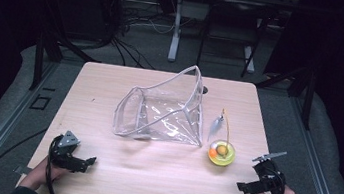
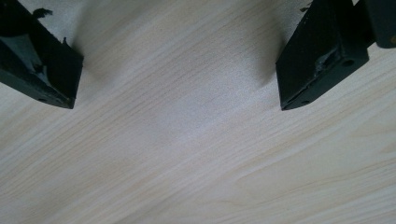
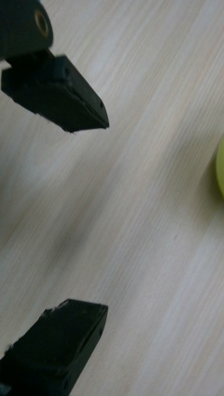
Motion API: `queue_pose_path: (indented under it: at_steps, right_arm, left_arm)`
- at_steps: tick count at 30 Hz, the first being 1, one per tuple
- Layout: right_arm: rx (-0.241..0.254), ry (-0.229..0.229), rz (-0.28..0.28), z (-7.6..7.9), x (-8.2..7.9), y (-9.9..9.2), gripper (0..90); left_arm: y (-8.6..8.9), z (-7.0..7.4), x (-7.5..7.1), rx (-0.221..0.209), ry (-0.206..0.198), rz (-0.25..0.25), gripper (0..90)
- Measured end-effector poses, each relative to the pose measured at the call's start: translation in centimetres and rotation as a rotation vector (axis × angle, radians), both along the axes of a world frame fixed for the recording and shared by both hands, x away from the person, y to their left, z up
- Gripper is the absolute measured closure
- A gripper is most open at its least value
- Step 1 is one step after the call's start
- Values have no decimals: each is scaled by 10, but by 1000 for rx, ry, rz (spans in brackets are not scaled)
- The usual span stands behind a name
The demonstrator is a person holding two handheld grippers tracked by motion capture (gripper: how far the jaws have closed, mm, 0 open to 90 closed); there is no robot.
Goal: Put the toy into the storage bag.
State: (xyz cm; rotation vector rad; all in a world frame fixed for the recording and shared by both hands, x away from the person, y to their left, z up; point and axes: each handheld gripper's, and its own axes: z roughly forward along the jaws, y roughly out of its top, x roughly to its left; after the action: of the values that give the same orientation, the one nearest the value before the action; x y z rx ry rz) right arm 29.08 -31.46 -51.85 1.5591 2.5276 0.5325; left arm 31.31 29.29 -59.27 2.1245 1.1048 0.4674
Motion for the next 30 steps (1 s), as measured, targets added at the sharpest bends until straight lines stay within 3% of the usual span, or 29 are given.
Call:
queue_pose_path:
  at_steps: [2, 6, 7, 8, 11, 22, 30]
  right_arm:
    - [29, 7, 12, 2, 2, 8, 133]
    - [5, -8, 60, 12, 7, 25, 136]
    - [-48, -12, 80, 18, 9, 29, 141]
    - [-15, -20, 74, 18, 10, 33, 142]
    - [-8, -34, 88, 26, 17, 45, 159]
    - [-56, -36, 124, 49, 40, 62, 176]
    - [-38, -40, 138, 62, 53, 68, 342]
  left_arm:
    - [0, 0, 0, -2, 1, 4, 3]
    - [0, 0, 0, -1, 2, 3, 3]
    - [0, 0, 0, 0, 1, 3, 3]
    - [0, 0, 0, -1, 1, 4, 3]
    - [0, 0, 0, 1, 1, 3, 3]
    - [0, 0, -1, -1, 2, 5, 3]
    - [0, 0, 0, 2, 1, 2, 3]
